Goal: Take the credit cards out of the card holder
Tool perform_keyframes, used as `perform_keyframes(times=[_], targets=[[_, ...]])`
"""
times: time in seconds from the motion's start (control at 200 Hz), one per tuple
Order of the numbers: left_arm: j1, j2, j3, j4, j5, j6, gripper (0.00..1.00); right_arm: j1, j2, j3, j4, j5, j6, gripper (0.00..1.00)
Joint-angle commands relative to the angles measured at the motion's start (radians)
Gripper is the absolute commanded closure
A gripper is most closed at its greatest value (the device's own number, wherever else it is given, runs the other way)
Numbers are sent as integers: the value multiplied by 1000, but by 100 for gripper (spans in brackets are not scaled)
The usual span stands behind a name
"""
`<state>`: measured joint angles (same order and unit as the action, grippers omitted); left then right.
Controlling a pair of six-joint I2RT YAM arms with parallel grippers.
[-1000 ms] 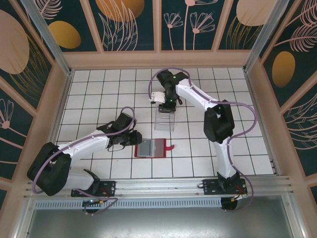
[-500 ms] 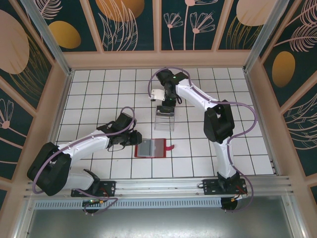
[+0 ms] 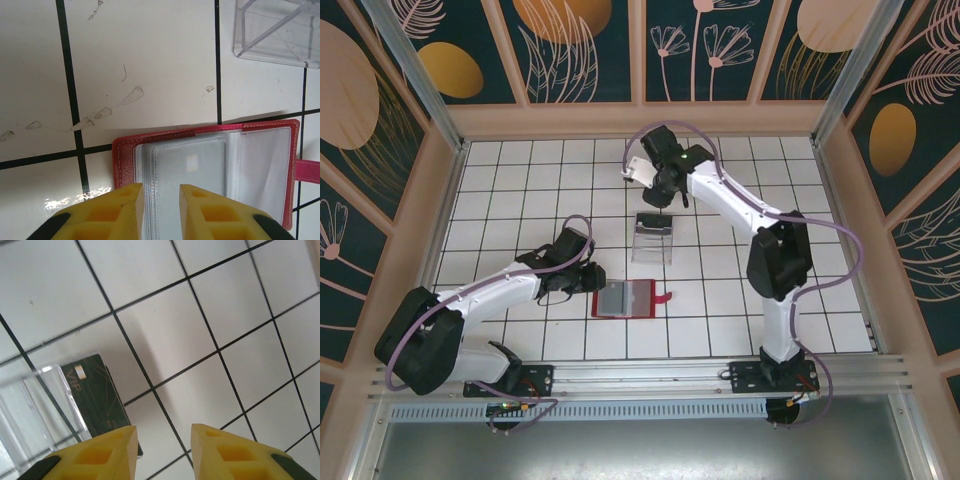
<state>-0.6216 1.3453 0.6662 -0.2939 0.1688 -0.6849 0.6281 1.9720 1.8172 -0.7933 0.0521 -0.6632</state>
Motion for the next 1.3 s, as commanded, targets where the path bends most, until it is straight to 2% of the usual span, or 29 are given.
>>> perform_keyframes(times=[0.0, 0.22, 0.38, 0.596, 0.756, 0.946, 1.296], targets=[[0, -3, 33, -16, -29, 0, 74, 46, -86, -93, 110, -7, 296, 65], [13, 29, 51, 22, -21, -7, 74, 143, -130, -176, 60, 32, 730, 73], [69, 44, 55, 33, 4, 13, 74, 250, -180, -281, 60, 57, 879, 75], [167, 17, 34, 39, 21, 48, 74, 336, -231, -423, 142, -33, 1080, 74], [236, -16, 22, 32, 18, 79, 74, 406, -209, -460, 163, -32, 1157, 73], [306, -47, 12, 32, 23, 103, 74, 446, -142, -440, 164, -30, 1207, 72], [354, -93, -18, 33, 35, 114, 74, 492, 4, -330, 113, -6, 1241, 69]])
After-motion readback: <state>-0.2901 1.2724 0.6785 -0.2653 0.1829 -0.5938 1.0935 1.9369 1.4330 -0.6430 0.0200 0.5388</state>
